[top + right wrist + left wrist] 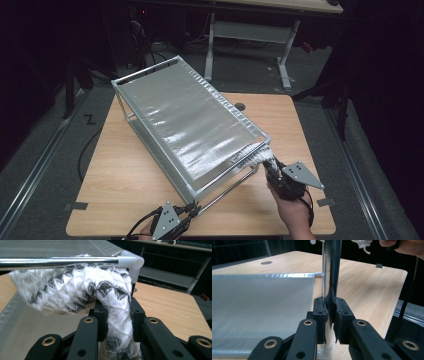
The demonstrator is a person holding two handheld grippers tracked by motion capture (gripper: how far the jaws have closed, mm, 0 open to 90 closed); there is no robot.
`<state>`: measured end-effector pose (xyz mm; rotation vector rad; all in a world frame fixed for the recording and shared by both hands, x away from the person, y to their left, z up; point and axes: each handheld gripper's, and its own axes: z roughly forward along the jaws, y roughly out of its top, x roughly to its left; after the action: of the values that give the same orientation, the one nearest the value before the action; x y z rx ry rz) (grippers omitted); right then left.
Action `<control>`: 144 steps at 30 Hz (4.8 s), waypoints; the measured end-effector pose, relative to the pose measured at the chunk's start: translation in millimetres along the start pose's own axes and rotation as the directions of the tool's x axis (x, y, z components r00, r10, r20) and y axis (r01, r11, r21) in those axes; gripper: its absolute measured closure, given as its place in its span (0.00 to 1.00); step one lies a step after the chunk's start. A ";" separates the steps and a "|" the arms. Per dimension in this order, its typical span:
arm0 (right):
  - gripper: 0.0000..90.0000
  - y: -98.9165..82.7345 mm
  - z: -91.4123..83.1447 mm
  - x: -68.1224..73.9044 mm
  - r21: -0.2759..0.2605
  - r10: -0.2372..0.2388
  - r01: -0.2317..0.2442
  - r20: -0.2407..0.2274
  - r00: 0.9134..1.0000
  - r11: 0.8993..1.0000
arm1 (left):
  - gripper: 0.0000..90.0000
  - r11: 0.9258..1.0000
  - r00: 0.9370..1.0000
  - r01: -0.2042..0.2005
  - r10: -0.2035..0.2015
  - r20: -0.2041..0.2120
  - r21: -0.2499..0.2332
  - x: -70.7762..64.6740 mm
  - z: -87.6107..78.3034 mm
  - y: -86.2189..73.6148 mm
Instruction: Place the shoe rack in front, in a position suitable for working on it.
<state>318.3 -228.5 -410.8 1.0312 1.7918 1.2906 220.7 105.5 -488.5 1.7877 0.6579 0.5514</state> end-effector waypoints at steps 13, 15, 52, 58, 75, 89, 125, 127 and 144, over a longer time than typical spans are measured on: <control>0.83 0.7 -5.5 19.3 -0.011 -0.035 0.034 -0.061 0.998 0.999 | 0.90 1.000 1.000 -0.005 0.005 0.005 -0.001 -0.1 1.5 0.4; 0.83 1.1 -7.3 25.2 -0.013 -0.044 0.043 -0.081 0.996 0.999 | 0.90 1.000 1.000 -0.005 0.005 0.006 -0.001 -0.2 1.9 0.5; 0.83 8.2 -31.8 110.1 -0.051 -0.110 0.097 -0.405 0.908 0.994 | 0.90 1.000 1.000 -0.009 0.009 0.010 -0.003 -0.8 4.1 0.9; 0.83 8.0 -32.0 110.4 -0.053 -0.112 0.099 -0.405 0.907 0.994 | 0.90 1.000 1.000 -0.008 0.009 0.010 -0.003 -0.8 4.2 1.0; 0.83 8.9 -20.1 73.9 -0.035 -0.057 0.049 -0.302 0.952 0.998 | 0.90 1.000 1.000 -0.005 0.005 0.002 0.002 -1.1 1.8 0.8; 0.83 10.1 -4.3 27.4 -0.030 0.025 -0.031 -0.181 0.983 0.999 | 0.90 1.000 1.000 0.002 -0.002 -0.018 0.005 -1.1 -8.1 -1.9; 0.82 -4.0 10.6 -8.4 0.023 0.059 -0.058 -0.057 0.997 0.998 | 0.89 1.000 1.000 -0.009 0.009 -0.006 0.003 -0.9 -9.1 -2.7; 0.82 -5.2 12.0 -8.5 0.028 0.056 -0.055 -0.057 0.997 0.998 | 0.89 1.000 1.000 -0.010 0.010 -0.005 0.003 -0.8 -9.0 -2.7; 0.82 -26.1 28.6 -9.9 0.134 0.047 -0.039 -0.056 0.997 0.990 | 0.89 1.000 1.000 -0.017 0.017 0.008 0.005 -0.1 -7.4 -1.9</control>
<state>342.3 -230.6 -442.8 1.1198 1.9315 1.2537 215.4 111.1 -488.1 1.8008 0.6392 0.5541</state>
